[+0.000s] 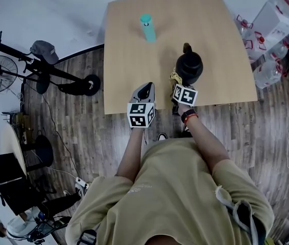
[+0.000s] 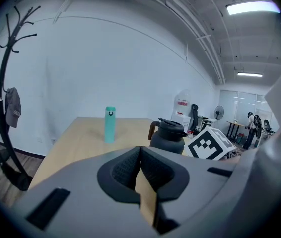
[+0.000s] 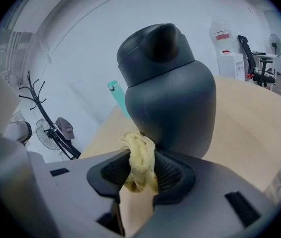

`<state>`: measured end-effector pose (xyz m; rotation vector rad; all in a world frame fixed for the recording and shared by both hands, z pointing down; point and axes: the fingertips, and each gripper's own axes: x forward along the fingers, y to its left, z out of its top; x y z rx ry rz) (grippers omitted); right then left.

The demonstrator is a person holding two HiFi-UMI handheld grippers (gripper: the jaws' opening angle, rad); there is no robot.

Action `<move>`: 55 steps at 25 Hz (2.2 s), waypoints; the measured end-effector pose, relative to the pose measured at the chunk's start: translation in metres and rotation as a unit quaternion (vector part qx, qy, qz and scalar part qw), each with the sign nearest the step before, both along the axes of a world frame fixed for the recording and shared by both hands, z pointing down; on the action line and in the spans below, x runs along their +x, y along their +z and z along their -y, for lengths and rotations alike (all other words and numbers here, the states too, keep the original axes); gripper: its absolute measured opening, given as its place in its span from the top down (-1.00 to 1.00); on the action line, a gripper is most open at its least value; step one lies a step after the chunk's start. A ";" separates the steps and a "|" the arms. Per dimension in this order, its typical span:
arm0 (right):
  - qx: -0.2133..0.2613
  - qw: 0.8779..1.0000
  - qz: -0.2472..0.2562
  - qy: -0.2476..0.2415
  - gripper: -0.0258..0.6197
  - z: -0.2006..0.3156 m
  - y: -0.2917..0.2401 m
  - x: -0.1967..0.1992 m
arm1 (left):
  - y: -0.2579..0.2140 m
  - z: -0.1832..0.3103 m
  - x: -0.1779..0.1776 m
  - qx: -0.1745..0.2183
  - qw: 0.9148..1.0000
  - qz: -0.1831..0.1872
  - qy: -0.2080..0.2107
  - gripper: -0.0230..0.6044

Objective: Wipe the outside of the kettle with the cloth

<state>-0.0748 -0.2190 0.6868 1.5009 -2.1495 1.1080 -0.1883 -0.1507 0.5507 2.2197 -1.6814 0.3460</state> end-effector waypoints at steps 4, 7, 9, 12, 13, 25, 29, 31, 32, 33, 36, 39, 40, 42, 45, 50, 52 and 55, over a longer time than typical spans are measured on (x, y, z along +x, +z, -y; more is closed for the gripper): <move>0.001 1.000 0.000 -0.008 0.46 -0.003 -0.001 0.005 | -0.001 0.001 0.010 0.001 1.000 -0.001 0.007 0.85; 0.001 1.000 0.000 -0.014 0.46 -0.006 -0.002 0.009 | 0.000 0.002 0.018 0.000 1.000 -0.001 0.013 0.85; 0.002 1.000 -0.002 -0.019 0.46 -0.007 -0.003 0.010 | 0.000 0.002 0.023 0.001 1.000 -0.002 0.018 0.85; 0.004 1.000 -0.004 -0.026 0.46 -0.009 -0.003 0.015 | 0.000 0.003 0.031 0.004 1.000 -0.004 0.023 0.85; 0.004 1.000 -0.004 -0.027 0.46 -0.009 -0.003 0.017 | 0.000 0.003 0.034 0.004 1.000 -0.004 0.025 0.85; 0.013 0.999 -0.006 -0.047 0.46 -0.019 -0.004 0.034 | 0.004 0.003 0.059 0.000 0.999 -0.004 0.036 0.85; 0.015 0.998 -0.005 -0.053 0.46 -0.022 -0.004 0.040 | 0.005 0.004 0.068 -0.002 0.999 -0.006 0.041 0.85; 0.013 0.998 -0.004 -0.056 0.46 -0.022 -0.002 0.043 | 0.006 0.005 0.073 -0.003 0.999 -0.007 0.042 0.85; 0.012 0.998 -0.005 -0.056 0.46 -0.023 -0.001 0.046 | 0.006 0.006 0.076 -0.003 0.999 -0.008 0.043 0.85; 0.011 0.998 -0.006 -0.057 0.46 -0.023 -0.001 0.050 | 0.007 0.006 0.080 -0.002 0.999 -0.008 0.045 0.85; 0.009 0.998 -0.009 -0.057 0.46 -0.025 0.003 0.062 | 0.009 0.006 0.093 -0.003 0.999 -0.008 0.048 0.85; 0.009 0.998 -0.008 -0.059 0.46 -0.024 0.004 0.066 | 0.010 0.009 0.099 -0.005 0.999 -0.010 0.050 0.85; 0.008 0.998 -0.007 -0.060 0.46 -0.023 0.003 0.067 | 0.010 0.010 0.100 -0.006 0.999 -0.011 0.051 0.85; 0.006 0.998 -0.010 -0.058 0.46 -0.023 0.001 0.074 | 0.010 0.011 0.105 -0.006 0.999 -0.011 0.052 0.85; 0.004 0.998 -0.021 -0.055 0.46 -0.023 0.000 0.086 | 0.013 0.012 0.112 -0.007 0.998 -0.012 0.054 0.85; 0.005 0.998 -0.019 -0.057 0.46 -0.022 0.000 0.097 | 0.014 0.015 0.124 -0.007 0.998 -0.015 0.054 0.85; 0.008 0.998 -0.018 -0.060 0.46 -0.020 0.000 0.100 | 0.014 0.017 0.128 -0.007 0.998 -0.015 0.055 0.85; 0.011 0.998 -0.029 -0.060 0.46 -0.018 0.000 0.110 | 0.018 0.017 0.135 -0.011 0.998 -0.015 0.054 0.85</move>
